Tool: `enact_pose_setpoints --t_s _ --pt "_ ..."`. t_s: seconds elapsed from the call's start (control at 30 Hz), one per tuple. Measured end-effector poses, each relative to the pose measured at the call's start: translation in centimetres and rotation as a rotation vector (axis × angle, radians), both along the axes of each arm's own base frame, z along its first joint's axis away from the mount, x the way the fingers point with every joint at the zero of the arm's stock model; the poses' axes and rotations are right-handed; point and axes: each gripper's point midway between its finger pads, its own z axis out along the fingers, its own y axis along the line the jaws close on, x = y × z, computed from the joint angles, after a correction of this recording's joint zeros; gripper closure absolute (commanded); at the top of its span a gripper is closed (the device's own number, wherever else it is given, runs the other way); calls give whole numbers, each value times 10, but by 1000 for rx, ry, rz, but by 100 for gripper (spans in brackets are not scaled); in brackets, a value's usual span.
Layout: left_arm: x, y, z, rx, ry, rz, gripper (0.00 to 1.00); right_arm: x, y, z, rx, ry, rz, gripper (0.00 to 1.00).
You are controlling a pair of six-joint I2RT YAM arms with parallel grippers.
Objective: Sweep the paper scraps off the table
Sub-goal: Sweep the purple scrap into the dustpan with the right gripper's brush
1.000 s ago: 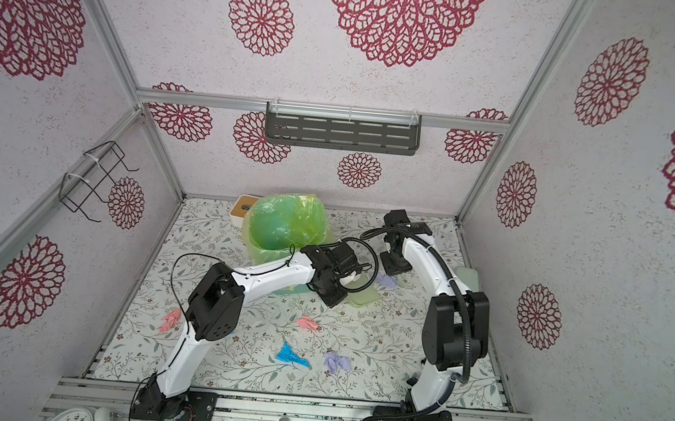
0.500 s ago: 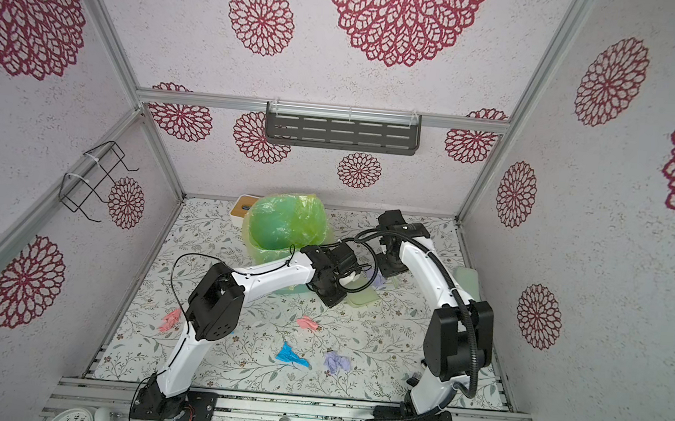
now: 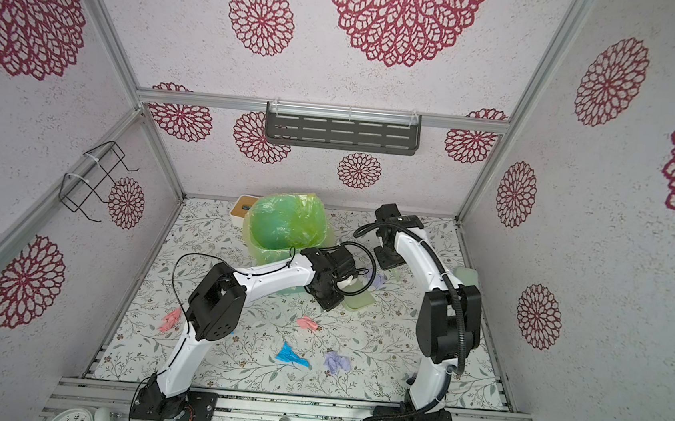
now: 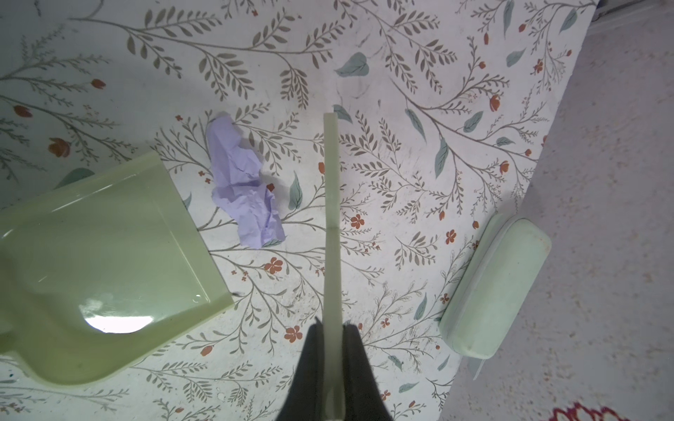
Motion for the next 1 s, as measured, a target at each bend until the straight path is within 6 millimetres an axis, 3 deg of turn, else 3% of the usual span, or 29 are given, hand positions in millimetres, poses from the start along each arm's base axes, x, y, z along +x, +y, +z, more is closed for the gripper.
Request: enact_pose_setpoints --t_s 0.27,0.47,0.73,1.0 --pt "4 2 0 1 1 9 90 -2 6 -2 19 11 22 100" --pt "9 3 -5 6 5 18 90 -7 22 -5 42 33 73 100" --pt "9 5 -8 16 13 21 90 -29 52 -18 91 98 151 100" --pt "7 9 -8 29 24 24 90 -67 73 -2 155 126 226 100"
